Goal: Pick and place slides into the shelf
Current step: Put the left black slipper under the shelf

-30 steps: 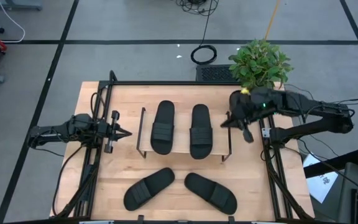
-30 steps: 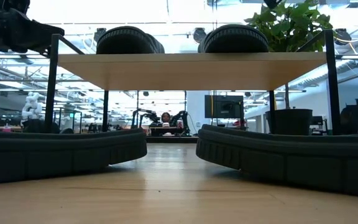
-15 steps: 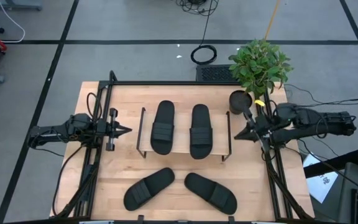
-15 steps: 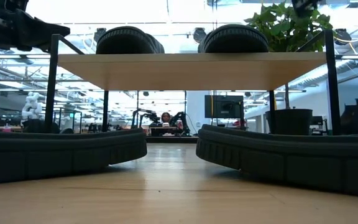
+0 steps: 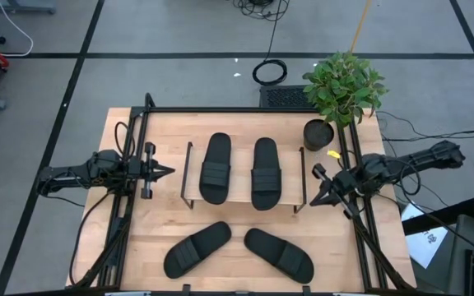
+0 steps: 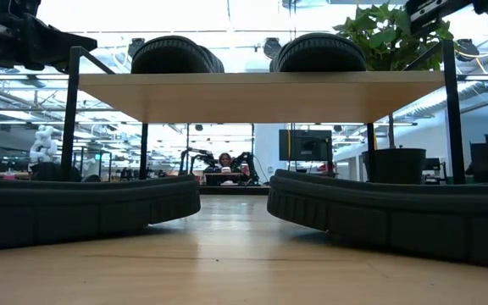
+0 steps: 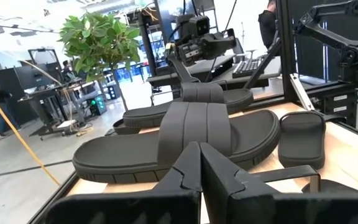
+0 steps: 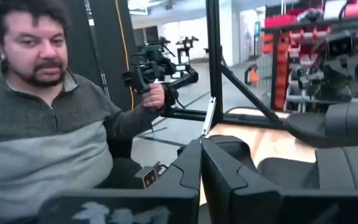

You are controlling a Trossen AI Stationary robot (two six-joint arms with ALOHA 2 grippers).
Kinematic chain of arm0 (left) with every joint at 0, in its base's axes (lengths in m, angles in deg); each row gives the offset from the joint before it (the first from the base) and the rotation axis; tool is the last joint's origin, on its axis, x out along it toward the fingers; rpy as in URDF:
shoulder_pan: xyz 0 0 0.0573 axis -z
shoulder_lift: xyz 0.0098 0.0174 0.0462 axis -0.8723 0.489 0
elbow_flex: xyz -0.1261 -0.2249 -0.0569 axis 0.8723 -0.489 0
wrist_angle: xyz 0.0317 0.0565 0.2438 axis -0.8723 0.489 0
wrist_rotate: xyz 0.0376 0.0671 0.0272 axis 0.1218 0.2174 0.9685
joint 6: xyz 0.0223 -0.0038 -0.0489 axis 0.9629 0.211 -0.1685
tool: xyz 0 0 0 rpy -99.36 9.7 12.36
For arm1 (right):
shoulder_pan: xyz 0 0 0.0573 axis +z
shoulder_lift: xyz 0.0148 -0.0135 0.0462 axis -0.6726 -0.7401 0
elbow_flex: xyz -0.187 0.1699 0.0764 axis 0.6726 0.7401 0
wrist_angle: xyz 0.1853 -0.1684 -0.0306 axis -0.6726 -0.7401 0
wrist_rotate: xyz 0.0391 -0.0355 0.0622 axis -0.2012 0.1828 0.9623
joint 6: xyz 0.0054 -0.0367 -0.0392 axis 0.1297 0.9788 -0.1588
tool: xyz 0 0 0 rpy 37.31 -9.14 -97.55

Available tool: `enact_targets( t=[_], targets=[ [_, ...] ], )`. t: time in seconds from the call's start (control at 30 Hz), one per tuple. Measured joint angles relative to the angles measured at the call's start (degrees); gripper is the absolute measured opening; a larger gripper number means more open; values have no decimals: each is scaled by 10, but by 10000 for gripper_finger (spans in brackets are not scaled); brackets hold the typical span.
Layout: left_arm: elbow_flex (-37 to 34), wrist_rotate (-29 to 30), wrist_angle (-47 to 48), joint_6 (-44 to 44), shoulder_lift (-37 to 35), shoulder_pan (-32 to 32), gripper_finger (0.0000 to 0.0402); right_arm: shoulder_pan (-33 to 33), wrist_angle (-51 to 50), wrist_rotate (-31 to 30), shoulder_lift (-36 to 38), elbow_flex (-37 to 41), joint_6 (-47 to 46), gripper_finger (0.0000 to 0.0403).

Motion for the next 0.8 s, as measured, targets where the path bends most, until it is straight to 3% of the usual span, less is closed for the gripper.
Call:
enact_targets(
  t=[0.17,0.47,0.63,0.8],
  targets=[
    [0,-3,0,-8,0,0,1,9,81,2,-2,42,50,0],
    [0,-8,-3,-23,0,0,16,9,82,3,3,93,158,0],
    [0,-8,-2,10,0,0,19,9,80,4,8,98,158,0],
    [0,-27,-2,9,0,0,19,9,78,66,20,98,150,0]
  ],
)
